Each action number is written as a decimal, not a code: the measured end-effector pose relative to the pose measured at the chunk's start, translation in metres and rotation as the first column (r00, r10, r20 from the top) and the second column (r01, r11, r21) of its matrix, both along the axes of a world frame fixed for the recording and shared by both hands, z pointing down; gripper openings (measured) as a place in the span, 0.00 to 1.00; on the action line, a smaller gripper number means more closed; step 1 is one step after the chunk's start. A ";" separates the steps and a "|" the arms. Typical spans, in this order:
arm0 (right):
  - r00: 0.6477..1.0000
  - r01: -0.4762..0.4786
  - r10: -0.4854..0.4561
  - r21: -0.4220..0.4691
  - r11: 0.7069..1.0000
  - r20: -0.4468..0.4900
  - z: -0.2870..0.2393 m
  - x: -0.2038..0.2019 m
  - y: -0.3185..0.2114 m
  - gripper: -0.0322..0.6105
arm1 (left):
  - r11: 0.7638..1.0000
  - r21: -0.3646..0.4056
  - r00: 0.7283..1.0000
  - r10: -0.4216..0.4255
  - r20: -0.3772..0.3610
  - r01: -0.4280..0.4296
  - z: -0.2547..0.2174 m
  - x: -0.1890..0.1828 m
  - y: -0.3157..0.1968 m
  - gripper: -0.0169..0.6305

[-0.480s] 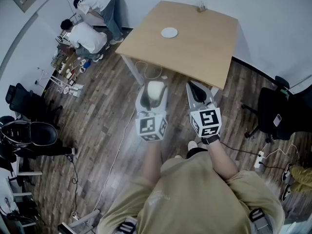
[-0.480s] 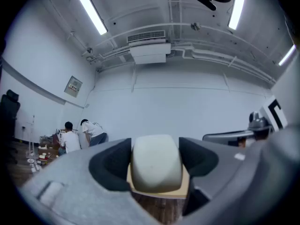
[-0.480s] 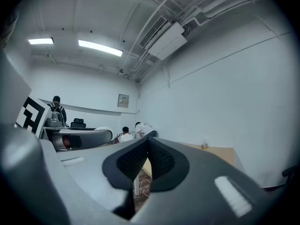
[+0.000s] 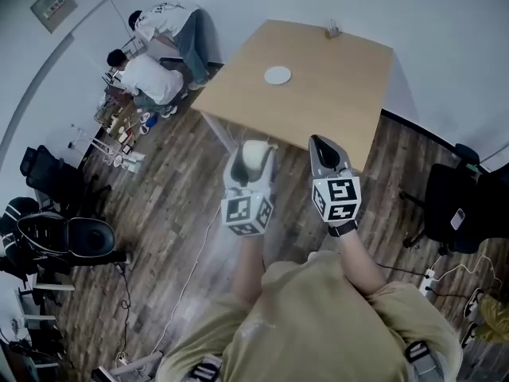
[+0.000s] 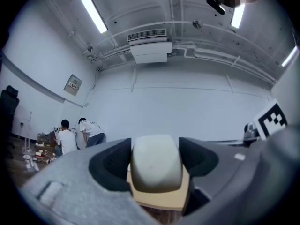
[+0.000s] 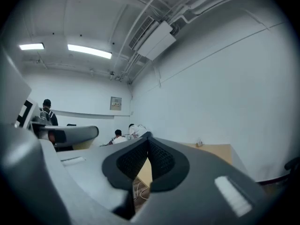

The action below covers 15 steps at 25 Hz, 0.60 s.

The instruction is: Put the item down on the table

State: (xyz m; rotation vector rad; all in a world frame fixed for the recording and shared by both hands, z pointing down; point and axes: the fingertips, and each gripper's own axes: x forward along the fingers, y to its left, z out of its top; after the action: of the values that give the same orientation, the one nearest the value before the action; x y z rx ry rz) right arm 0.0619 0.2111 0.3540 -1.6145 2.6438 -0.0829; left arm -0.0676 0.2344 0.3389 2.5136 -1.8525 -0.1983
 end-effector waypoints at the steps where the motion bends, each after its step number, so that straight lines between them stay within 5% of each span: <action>1: 1.000 -0.006 0.006 -0.028 1.000 0.007 0.006 0.007 -0.010 0.06 | 1.000 -0.002 1.000 0.000 -0.007 0.000 -0.001 0.005 -0.005 0.51; 9: 0.997 -0.013 0.022 -0.122 0.993 0.069 0.038 0.060 -0.059 0.06 | 0.999 -0.049 1.000 -0.023 0.010 0.023 0.015 0.050 -0.037 0.51; 15: 0.996 0.006 0.011 -0.202 0.979 0.083 0.068 0.063 -0.079 0.06 | 0.992 -0.126 1.000 0.001 0.029 0.003 0.041 0.066 -0.061 0.51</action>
State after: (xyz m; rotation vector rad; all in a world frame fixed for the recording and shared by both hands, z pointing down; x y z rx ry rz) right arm 0.1251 0.1321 0.4215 -1.6284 2.6430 -0.4230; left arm -0.0020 0.1739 0.3795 2.4440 -1.8149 -0.0436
